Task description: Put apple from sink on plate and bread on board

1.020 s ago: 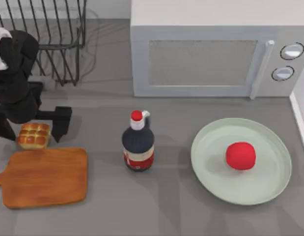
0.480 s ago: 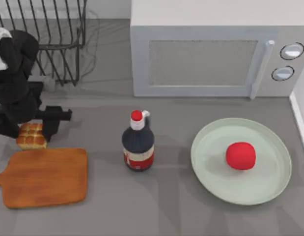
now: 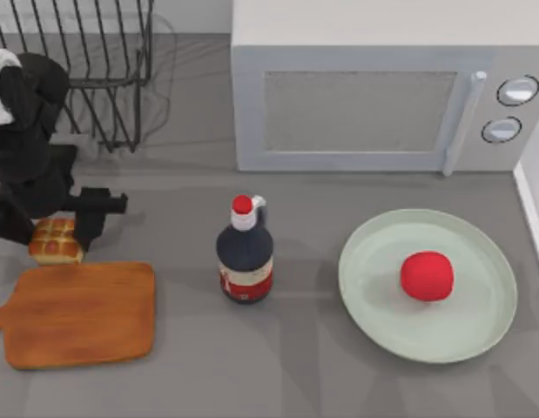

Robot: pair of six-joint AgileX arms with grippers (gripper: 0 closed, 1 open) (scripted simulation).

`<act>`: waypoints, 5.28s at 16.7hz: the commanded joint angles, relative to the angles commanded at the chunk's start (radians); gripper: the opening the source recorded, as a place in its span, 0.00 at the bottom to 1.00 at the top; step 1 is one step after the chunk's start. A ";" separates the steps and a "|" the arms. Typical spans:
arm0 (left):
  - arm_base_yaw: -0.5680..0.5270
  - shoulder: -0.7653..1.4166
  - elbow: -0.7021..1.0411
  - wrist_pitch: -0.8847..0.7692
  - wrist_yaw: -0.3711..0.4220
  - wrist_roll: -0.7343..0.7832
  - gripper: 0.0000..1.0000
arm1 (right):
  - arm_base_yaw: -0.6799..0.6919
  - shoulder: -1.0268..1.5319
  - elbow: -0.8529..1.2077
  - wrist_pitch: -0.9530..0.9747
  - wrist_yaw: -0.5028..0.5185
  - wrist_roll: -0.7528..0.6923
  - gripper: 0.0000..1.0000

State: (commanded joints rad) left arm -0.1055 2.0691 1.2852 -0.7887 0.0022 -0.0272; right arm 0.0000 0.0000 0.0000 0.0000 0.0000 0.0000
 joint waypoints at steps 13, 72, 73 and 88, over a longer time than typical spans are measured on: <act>-0.001 -0.140 0.245 -0.363 -0.002 -0.004 0.00 | 0.000 0.000 0.000 0.000 0.000 0.000 1.00; -0.090 -0.350 -0.314 -0.018 -0.009 -0.140 0.98 | 0.000 0.000 0.000 0.000 0.000 0.000 1.00; -0.090 -0.350 -0.314 -0.018 -0.009 -0.140 1.00 | 0.000 0.000 0.000 0.000 0.000 0.000 1.00; -0.068 -0.556 -0.417 0.076 -0.008 -0.120 1.00 | 0.000 0.000 0.000 0.000 0.000 0.000 1.00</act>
State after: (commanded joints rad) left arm -0.1733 1.5128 0.8686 -0.7124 -0.0061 -0.1469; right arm 0.0000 0.0000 0.0000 0.0000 0.0000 0.0000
